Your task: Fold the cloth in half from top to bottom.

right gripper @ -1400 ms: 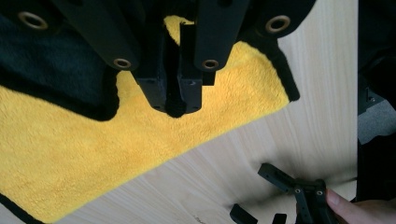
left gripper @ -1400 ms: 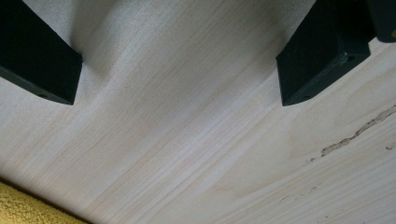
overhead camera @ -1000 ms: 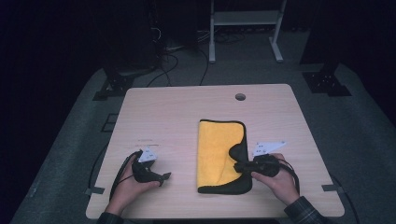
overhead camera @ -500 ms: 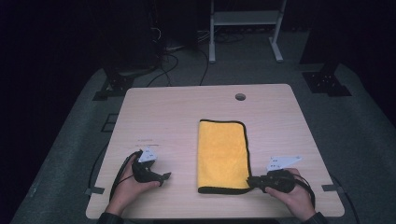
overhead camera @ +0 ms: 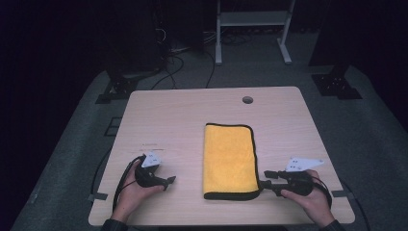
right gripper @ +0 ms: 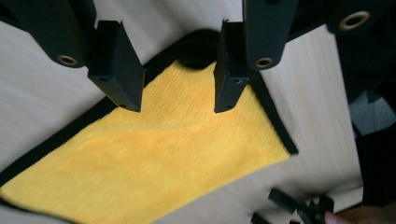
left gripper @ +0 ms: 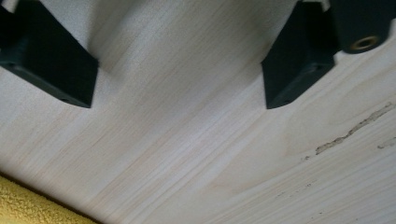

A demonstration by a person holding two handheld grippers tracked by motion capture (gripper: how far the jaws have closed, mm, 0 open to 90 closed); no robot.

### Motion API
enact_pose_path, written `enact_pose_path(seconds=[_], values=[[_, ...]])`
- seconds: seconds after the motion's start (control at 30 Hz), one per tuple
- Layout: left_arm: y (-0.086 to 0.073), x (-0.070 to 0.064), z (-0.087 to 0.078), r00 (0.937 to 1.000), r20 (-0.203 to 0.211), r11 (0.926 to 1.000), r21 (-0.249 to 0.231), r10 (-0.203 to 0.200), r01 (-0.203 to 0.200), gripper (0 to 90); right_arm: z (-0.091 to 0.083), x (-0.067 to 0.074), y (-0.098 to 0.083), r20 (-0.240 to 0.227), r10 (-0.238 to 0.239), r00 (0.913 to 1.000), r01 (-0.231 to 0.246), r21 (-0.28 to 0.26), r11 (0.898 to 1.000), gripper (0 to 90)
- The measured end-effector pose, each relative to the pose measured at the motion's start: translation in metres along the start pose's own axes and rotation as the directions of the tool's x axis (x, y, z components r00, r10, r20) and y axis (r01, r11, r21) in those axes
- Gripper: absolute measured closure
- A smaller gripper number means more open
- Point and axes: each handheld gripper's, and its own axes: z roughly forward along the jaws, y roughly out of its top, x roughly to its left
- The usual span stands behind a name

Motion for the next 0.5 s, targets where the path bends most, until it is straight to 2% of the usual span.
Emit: enact_pose_path(seconds=[0.13, 0.27, 0.4, 0.5], values=[[0.007, 0.002, 0.0, 0.9999, 0.009, 0.9997, -0.022, -0.011, 0.011, 16.7, -0.002, -0.01, 0.011, 0.026, -0.004, 0.9997, 0.005, -0.043, 0.999, 47.7], [0.021, 0.005, 0.005, 0.9991, 0.027, 0.9985, -0.045, -0.032, 0.033, 18.5, 0.005, -0.023, 0.019, 0.059, 0.001, 0.9983, 0.0, -0.031, 1.0, 46.1], [0.036, 0.005, 0.012, 0.9987, 0.029, 0.998, -0.047, -0.041, 0.042, 22.5, 0.015, -0.039, 0.029, 0.087, 0.006, 0.9962, -0.004, -0.029, 1.0, 45.7], [0.05, 0.007, 0.018, 0.9984, 0.049, 0.9977, -0.06, -0.028, 0.031, 30.1, 0.022, -0.051, 0.039, 0.101, 0.01, 0.9948, -0.007, -0.027, 1.0, 47.1]])
